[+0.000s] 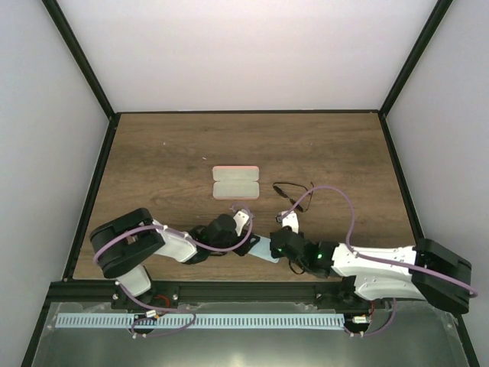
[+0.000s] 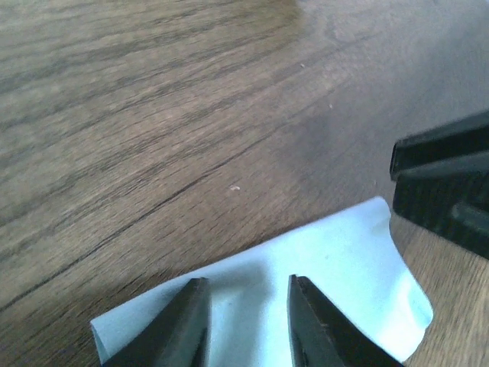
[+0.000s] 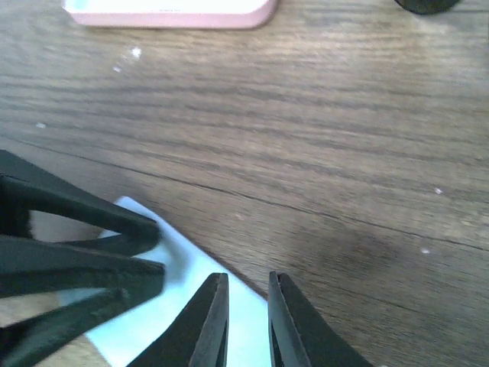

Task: Organize the sunglasses
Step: Adjust the glasses cleaning cloth at the center of the board.

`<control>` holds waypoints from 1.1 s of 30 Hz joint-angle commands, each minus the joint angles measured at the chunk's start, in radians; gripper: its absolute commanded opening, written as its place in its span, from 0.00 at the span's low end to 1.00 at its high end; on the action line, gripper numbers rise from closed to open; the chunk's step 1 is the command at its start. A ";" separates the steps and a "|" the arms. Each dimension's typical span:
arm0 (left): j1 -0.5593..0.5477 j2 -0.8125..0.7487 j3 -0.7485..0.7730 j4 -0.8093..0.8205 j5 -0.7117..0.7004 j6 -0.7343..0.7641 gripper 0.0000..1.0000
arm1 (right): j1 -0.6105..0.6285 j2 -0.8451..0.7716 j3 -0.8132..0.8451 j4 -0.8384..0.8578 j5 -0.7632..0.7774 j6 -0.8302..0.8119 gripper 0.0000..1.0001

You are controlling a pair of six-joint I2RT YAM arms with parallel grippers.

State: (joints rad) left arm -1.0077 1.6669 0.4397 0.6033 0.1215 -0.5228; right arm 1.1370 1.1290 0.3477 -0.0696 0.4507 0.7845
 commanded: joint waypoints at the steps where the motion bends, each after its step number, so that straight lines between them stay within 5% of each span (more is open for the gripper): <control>1: 0.005 -0.049 -0.018 0.001 0.027 0.034 0.39 | 0.038 -0.055 -0.027 0.082 -0.036 -0.022 0.16; 5: 0.005 -0.110 -0.048 0.019 0.005 0.036 0.85 | 0.081 0.000 -0.032 0.087 -0.029 0.030 0.17; 8: 0.006 -0.172 -0.081 0.029 -0.057 0.010 0.99 | 0.087 0.039 -0.041 0.100 -0.034 0.051 0.16; 20: 0.016 -0.461 -0.215 -0.053 -0.282 -0.069 1.00 | 0.056 0.050 -0.083 0.101 -0.030 0.066 0.19; 33: 0.032 -0.539 -0.231 -0.094 -0.250 -0.019 1.00 | -0.126 0.120 -0.076 0.223 -0.114 -0.067 0.19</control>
State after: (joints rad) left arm -0.9855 1.1275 0.2180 0.5125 -0.1478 -0.5625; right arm 1.0573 1.2045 0.2604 0.0986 0.3595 0.7761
